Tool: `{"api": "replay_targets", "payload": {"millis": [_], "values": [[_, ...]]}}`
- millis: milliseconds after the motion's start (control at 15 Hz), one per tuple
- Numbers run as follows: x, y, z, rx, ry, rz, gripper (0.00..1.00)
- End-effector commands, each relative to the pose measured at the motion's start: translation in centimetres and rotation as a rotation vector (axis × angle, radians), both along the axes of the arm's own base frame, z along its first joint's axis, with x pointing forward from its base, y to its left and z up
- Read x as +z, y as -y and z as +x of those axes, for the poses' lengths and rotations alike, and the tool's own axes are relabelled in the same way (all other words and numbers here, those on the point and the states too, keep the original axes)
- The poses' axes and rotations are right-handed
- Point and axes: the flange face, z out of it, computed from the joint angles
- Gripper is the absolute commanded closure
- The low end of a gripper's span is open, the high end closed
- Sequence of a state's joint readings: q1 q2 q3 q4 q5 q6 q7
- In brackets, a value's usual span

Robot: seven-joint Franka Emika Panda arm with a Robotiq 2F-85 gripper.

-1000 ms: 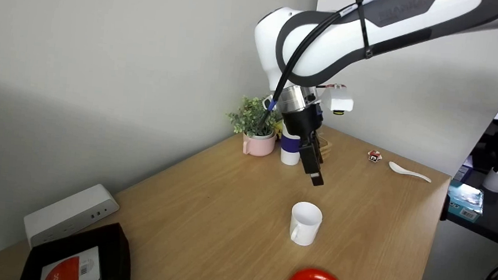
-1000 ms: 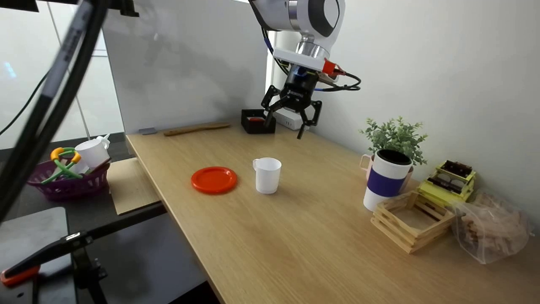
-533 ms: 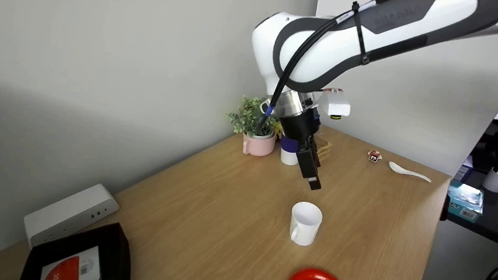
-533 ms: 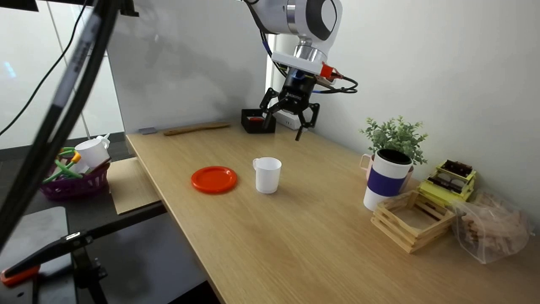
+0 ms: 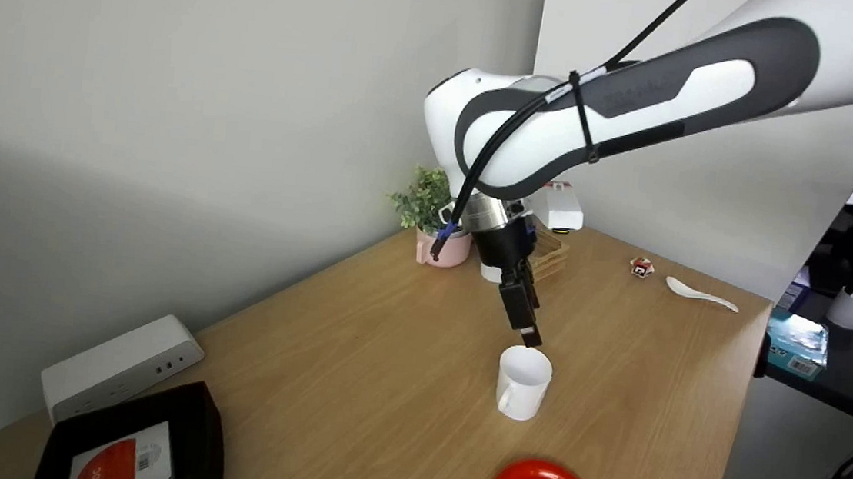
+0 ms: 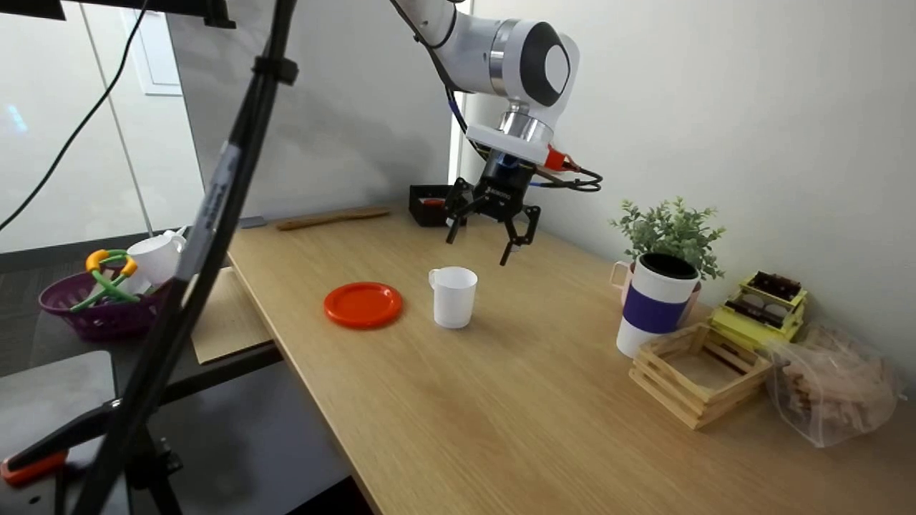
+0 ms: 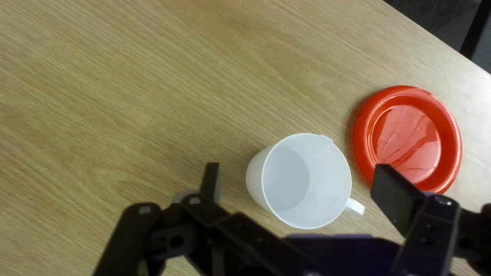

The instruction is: Put the white mug on top of the orange plate

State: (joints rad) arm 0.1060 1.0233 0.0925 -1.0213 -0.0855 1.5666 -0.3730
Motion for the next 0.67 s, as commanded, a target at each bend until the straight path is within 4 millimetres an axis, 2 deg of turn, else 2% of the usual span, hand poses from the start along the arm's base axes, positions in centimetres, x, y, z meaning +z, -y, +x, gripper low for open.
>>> {"api": "replay_targets", "payload": {"millis": [0,600], "values": [[-1.3,0.2,0.9,0.033,-0.003,0.006,0.0],[-3.5,0.5,1.5,0.059,-0.031,0.005,0.0]]}}
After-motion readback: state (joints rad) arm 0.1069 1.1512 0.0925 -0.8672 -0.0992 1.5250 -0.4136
